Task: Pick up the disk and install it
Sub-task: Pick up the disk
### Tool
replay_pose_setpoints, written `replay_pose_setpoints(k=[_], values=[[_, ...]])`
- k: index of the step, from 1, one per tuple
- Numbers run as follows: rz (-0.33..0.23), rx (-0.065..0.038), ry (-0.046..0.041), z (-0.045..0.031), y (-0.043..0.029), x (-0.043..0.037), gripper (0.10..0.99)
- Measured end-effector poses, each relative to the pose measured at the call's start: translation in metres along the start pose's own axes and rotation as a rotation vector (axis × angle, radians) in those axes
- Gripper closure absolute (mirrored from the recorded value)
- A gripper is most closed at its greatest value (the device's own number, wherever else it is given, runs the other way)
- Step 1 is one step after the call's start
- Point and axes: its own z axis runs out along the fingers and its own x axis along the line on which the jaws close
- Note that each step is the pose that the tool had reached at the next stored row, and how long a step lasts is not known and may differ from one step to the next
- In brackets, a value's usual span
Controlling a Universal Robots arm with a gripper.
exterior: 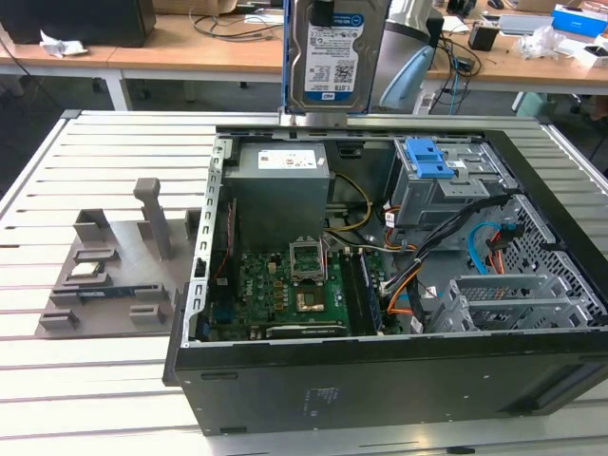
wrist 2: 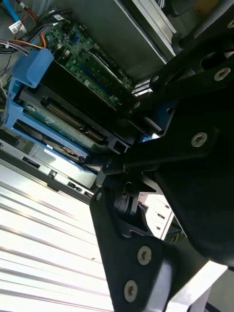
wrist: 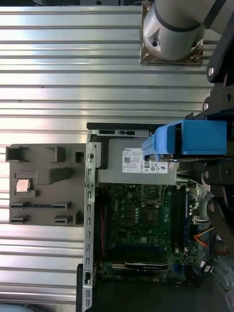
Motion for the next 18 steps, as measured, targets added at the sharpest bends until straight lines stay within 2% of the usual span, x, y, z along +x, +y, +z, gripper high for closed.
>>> replay_pose_setpoints(k=[5, 7, 8, 10, 11, 13, 14, 18], values=[[0.0, -0.001, -0.0002, -0.0016, -0.0301, 0.0006, 0.718], [0.0, -0.002, -0.0001, -0.002, -0.0385, 0.0007, 0.718], [0.0, -0.002, -0.0001, -0.0025, -0.0464, 0.0009, 0.718], [0.0, -0.002, -0.0001, -0.0031, -0.0562, 0.0011, 0.718], [0.0, -0.003, -0.0001, -0.0035, -0.0639, 0.0012, 0.718], [0.0, -0.003, -0.0001, -0.004, -0.0732, 0.0013, 0.718], [0.0, -0.004, -0.0002, -0.0044, -0.0814, 0.0014, 0.718], [0.0, -0.005, -0.0002, -0.0053, -0.0978, 0.0016, 0.718]])
